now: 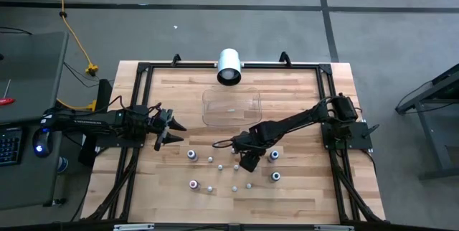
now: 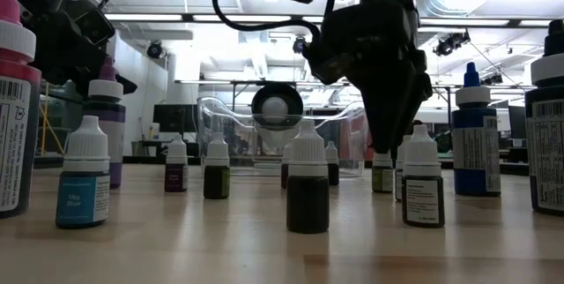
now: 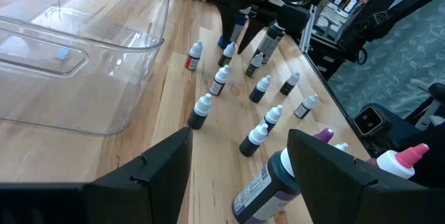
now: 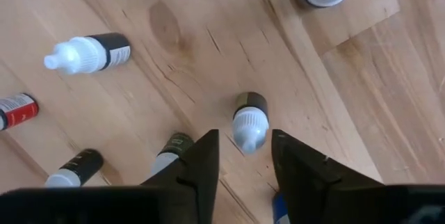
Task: Pick & Place food coloring
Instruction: Put the small green food coloring bottle into the transparent bin
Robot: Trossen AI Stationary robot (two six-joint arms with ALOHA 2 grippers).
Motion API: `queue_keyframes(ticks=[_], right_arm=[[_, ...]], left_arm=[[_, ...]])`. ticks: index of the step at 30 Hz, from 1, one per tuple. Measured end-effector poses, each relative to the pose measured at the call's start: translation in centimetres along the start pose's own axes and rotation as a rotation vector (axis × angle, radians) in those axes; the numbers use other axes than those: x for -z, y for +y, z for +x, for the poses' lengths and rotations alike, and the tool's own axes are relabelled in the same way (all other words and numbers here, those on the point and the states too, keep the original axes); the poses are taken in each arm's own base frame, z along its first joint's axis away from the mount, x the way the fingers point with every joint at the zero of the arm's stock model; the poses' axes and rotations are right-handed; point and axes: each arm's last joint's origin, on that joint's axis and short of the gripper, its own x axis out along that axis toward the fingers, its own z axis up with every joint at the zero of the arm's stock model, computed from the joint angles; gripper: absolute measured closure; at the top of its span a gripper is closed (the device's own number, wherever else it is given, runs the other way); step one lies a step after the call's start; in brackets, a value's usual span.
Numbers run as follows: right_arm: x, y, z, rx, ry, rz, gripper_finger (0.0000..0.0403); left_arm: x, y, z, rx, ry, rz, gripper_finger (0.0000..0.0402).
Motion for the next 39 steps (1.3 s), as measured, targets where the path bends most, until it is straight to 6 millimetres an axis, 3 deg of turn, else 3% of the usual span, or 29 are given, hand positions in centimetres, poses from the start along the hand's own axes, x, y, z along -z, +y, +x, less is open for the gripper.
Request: queue_keyframes(ticks=[8,27,39], right_arm=[[-0.04,0.03,0.0,-0.003,-0.004,-0.02,0.0323],[-0.08,0.04,0.0,0.0,-0.012,-0.021,0.033],[-0.06,0.06,-0.03,-0.007,-0.006,-0.029,0.0369]], left_arm=[[0.0,0.0,0.0,0.0,0.0,0.0,0.0167],[0.0,0.0,0.0,0.0,0.0,0.0,0.0167],[0.0,0.0,0.0,0.0,0.0,0.0,0.0167]])
